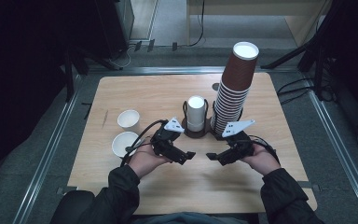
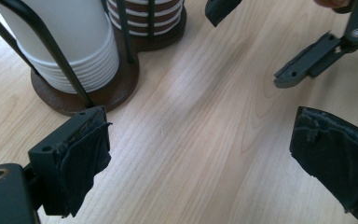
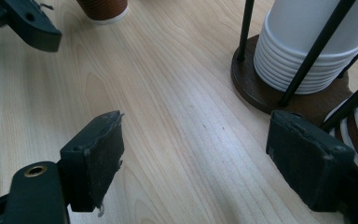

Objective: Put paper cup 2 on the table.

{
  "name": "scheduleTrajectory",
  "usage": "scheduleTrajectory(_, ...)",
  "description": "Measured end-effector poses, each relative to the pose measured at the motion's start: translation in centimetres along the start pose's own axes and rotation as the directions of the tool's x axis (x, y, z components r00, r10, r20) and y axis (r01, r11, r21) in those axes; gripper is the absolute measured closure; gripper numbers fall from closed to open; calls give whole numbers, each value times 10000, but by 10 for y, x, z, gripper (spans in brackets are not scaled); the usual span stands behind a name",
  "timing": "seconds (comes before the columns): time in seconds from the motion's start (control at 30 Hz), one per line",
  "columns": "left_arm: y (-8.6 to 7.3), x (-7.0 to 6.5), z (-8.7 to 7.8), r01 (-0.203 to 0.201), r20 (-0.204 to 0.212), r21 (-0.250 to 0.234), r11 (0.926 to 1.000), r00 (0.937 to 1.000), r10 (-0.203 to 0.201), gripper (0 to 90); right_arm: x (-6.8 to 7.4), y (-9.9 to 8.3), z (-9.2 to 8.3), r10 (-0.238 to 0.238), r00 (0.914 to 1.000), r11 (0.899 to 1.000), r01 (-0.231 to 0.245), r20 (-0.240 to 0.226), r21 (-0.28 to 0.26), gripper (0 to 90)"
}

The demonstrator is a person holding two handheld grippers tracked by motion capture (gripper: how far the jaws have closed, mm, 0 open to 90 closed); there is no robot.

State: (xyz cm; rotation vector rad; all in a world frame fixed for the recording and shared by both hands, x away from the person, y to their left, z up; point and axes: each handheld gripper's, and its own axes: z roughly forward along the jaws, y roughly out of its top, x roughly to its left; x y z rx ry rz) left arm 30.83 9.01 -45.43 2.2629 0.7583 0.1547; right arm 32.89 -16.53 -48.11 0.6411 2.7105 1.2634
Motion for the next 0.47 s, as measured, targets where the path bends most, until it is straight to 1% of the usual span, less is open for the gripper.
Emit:
scheduleTrajectory(0.1,-2,0,2,49,71,74,10000,10000,-49,49,0,0,0,-14,10000,10000,14,39,44,190)
scheduleTrajectory(0.2,-3,0,4,45,-21,157,9999,10000,-45,49,1,0,1,-64,10000,10000,64,54,68,190)
scheduleTrajectory(0.27,-3,0,4,56,-98,146,9999,9999,-55,49,1,0,1,-93,9999,9999,92,72,102,190)
scheduleTrajectory(0.47,-4,2,2,151,-70,24,9999,9999,-151,49,1,0,1,-128,9999,9998,127,68,123,190)
